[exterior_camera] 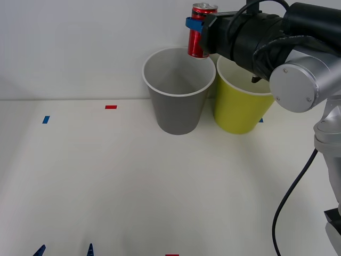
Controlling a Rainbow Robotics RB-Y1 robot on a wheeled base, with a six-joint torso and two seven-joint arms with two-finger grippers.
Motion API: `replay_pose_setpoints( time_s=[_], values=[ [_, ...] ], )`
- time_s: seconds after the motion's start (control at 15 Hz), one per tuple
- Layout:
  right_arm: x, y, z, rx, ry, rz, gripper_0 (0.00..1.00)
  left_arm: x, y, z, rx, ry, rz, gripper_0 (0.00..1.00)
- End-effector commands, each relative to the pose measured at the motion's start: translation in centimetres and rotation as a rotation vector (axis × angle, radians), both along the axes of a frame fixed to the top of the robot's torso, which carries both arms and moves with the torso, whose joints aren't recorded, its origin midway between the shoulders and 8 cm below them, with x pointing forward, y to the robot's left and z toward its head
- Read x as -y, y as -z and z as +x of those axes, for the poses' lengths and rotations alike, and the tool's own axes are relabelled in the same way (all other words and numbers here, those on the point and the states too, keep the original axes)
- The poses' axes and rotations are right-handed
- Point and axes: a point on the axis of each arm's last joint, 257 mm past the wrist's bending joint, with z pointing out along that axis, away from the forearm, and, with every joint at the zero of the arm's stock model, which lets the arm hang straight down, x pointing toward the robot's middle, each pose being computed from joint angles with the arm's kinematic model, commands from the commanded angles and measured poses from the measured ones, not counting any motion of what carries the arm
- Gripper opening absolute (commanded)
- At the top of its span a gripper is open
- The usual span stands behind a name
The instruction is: Put cans in the gray bin and PET bottles in the light green bin.
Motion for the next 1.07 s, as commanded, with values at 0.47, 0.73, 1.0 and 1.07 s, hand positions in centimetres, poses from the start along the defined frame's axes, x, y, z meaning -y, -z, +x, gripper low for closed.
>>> replay_pose_setpoints(
  time_s=[0.47,0.73,1.0,1.07],
  values=[
    [-4.0,2.9,4.9,0.186,0.008,-0.045,0.0,0.0,0.0,0.0,0.0,0.0,0.0,1.0],
    [-5.0,3.7,5.8,0.174,-0.002,-0.041,0.0,0.0,0.0,0.0,0.0,0.0,0.0,1.0],
    [-5.5,3.7,5.6,0.158,-0.017,-0.02,0.0,0.0,0.0,0.0,0.0,0.0,0.0,1.0],
    [-5.3,3.6,5.7,0.165,-0.011,-0.028,0.0,0.0,0.0,0.0,0.0,0.0,0.0,1.0]
  ],
)
